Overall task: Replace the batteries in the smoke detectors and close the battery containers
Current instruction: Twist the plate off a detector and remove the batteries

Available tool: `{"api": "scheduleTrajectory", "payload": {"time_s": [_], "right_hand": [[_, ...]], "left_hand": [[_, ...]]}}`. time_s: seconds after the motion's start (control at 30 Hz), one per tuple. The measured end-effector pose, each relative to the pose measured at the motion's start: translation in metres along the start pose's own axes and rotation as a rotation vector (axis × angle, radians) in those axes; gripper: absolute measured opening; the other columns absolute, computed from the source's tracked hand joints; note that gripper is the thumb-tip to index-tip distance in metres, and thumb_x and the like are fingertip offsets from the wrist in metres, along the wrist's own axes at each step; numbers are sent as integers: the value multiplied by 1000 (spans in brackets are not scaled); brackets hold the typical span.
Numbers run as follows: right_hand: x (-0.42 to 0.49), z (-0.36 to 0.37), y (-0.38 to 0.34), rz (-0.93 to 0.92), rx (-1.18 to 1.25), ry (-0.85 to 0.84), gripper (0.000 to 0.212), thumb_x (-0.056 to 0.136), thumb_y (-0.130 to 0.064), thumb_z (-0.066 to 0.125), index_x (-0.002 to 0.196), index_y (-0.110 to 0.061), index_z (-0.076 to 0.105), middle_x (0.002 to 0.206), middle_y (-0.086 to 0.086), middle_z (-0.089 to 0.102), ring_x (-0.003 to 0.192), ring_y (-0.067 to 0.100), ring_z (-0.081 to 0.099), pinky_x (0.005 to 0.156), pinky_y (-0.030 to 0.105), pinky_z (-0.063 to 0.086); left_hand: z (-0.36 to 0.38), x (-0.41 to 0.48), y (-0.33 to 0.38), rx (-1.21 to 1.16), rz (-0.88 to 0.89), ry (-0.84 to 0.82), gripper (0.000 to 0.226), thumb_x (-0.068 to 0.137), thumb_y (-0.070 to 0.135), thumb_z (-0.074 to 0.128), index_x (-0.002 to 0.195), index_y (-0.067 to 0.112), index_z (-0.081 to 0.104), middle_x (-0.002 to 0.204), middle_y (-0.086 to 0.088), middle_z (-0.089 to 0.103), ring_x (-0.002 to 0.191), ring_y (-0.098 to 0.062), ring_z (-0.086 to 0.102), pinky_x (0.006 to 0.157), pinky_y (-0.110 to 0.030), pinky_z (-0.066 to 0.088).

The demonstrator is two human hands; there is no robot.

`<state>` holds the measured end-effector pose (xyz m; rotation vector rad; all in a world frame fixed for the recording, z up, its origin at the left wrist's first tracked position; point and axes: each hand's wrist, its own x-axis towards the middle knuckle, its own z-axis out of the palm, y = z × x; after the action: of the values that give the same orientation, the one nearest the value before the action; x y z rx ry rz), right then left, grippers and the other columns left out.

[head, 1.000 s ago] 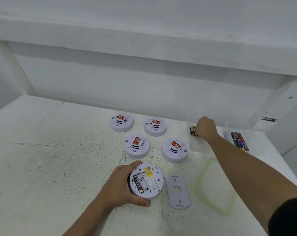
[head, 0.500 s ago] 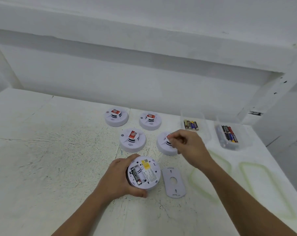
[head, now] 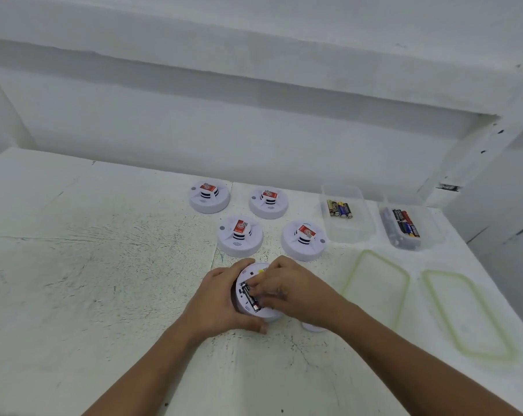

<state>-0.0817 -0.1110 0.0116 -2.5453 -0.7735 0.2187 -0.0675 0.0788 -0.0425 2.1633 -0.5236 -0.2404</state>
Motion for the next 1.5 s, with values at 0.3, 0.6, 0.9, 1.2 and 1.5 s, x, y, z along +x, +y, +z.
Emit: {"api": "scheduleTrajectory", "payload": {"time_s": [0.3,0.6,0.9,1.2,1.5], "right_hand": [[8,-10,-2,-259,-336,-78,18,85,-20,58,91,-13,73,97,-8,73,84,26,57,65,39,52],[18,-7,0,-390,-467,-183,3,75,-7,68,77,-8,71,82,3,72,76,26,64,53,34,54],[16,-8,-4,-300,-339,-138,8,71,-13,58,77,-12,63,69,1,63,70,25,56,53,34,49],[0,-10,-14,-6,-136,-50,15,86,-27,58,90,-18,68,80,-1,65,85,13,50,67,36,47],[0,-37,-7,346,507,139,16,82,-2,65,89,-16,70,82,-4,71,74,8,66,74,24,57]], "left_hand": [[-4,-3,0,-94,-22,-7,95,37,56,91,120,43,47,110,28,59,108,-7,53,90,-38,48],[-5,0,-4,-89,-54,-18,102,29,61,90,120,45,46,109,30,62,108,-11,57,89,-40,50],[-5,2,-2,-42,-43,-7,96,36,52,92,119,40,47,105,29,62,104,2,51,91,-28,43],[-3,0,-1,-82,-63,23,97,32,53,92,117,42,48,104,28,63,104,-10,57,86,-38,51],[-3,-1,3,-94,-89,33,95,30,53,93,114,44,50,105,26,64,104,-6,58,86,-35,52]]}}
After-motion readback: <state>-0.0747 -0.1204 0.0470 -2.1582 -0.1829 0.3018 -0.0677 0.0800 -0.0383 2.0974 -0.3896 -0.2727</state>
